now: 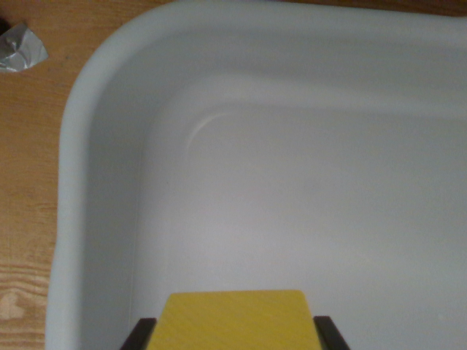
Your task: Pick yellow cube
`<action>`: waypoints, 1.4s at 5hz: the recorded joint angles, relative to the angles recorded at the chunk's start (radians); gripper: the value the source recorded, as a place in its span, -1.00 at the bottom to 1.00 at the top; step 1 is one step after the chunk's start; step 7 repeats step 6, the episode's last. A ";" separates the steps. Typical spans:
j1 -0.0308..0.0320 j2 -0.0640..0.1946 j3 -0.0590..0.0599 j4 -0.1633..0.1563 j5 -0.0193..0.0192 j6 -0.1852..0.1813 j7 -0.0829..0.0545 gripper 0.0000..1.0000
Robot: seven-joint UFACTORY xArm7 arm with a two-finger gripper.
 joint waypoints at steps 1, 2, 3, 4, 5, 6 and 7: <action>0.0001 -0.007 0.001 0.017 0.0009 0.024 0.000 1.00; 0.0001 -0.007 0.001 0.017 0.0009 0.024 0.000 1.00; 0.0002 -0.012 0.001 0.029 0.0016 0.041 0.000 1.00; 0.0002 -0.012 0.001 0.029 0.0016 0.041 0.000 1.00; 0.0002 -0.015 0.001 0.036 0.0020 0.051 0.000 1.00; 0.0002 -0.015 0.001 0.036 0.0020 0.051 0.000 1.00; 0.0002 -0.015 0.001 0.036 0.0020 0.051 0.000 1.00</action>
